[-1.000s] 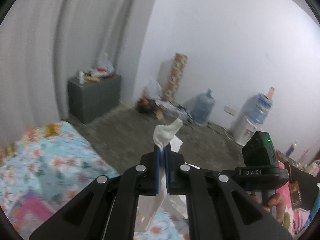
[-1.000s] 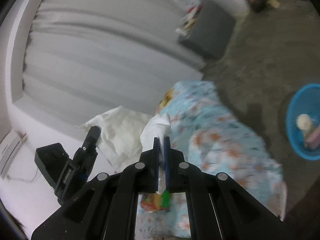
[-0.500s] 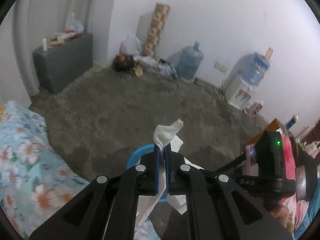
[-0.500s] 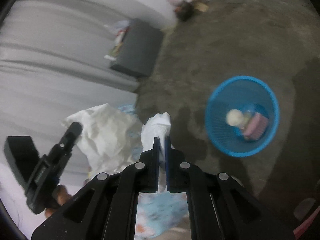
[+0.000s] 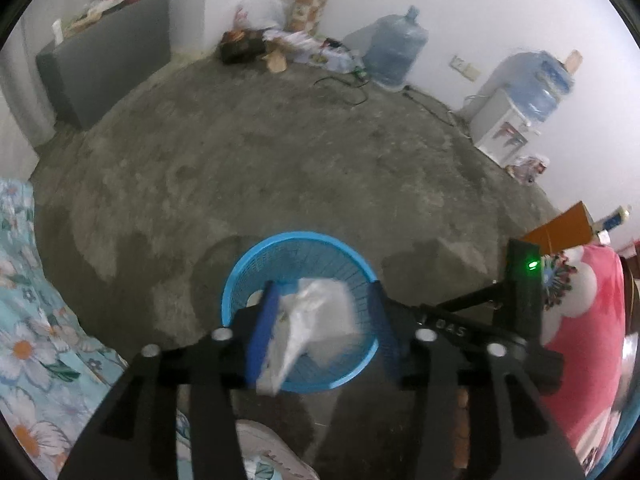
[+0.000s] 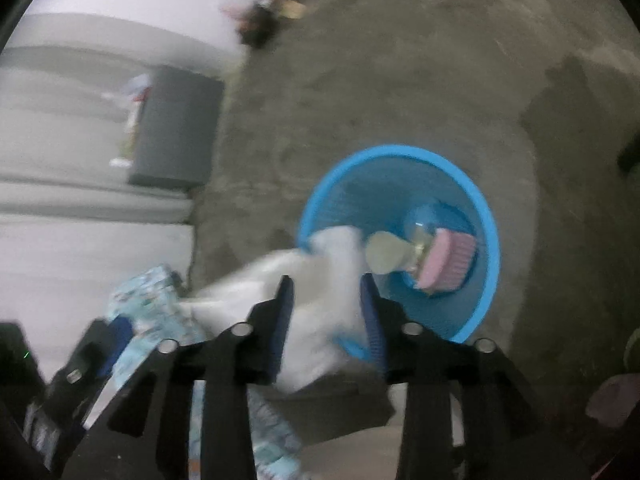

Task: Collect trash
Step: 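Move both tools back toward the bed of snack wrappers, then grasp the pink snack bag with the left gripper and lift it, then grasp the blue-white box with the right gripper while the left gripper holds the pink bag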

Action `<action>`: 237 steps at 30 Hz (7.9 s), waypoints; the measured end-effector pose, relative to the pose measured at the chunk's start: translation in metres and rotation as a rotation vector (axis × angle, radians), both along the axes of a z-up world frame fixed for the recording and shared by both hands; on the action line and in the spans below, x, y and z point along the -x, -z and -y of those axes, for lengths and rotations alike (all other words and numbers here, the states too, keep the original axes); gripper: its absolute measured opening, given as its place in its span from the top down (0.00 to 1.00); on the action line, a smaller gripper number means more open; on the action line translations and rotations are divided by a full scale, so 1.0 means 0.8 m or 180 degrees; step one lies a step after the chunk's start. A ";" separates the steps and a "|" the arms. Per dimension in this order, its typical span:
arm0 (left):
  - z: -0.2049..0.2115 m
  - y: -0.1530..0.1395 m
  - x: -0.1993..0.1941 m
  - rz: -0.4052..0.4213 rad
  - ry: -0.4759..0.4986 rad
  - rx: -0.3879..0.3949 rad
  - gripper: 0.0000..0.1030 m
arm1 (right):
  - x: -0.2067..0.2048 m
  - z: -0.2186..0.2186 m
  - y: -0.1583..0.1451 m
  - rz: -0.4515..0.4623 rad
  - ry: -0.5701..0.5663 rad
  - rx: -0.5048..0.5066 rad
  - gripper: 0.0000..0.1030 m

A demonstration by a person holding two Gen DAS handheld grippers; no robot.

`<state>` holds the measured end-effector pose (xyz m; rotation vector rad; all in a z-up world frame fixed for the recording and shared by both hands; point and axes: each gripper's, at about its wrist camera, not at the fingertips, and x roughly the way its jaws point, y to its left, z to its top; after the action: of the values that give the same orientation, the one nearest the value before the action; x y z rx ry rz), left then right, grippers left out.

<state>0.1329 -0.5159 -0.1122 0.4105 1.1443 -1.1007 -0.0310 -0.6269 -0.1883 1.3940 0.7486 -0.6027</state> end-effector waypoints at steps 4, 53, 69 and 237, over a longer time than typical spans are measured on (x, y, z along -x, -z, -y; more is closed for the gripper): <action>-0.011 -0.008 -0.001 -0.0009 -0.0060 0.0103 0.40 | 0.005 -0.004 0.009 -0.0142 -0.0024 0.0017 0.60; -0.692 -0.282 -0.003 0.1332 -0.2090 0.1610 0.05 | -0.132 -0.362 -0.360 0.0780 -0.2235 0.3367 0.08; -0.775 -0.210 -0.013 0.1124 -0.2379 0.1432 0.05 | -0.200 -0.437 -0.342 0.1364 -0.2924 0.1680 0.11; -0.753 -0.208 -0.080 0.2883 -0.2327 -0.0105 0.97 | -0.462 -0.616 -0.277 0.0570 -0.4687 0.1594 0.50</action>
<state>0.1970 0.0864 0.0540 0.4006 0.4166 -0.1789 0.3387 -0.1340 0.0330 0.1913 1.1322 0.4813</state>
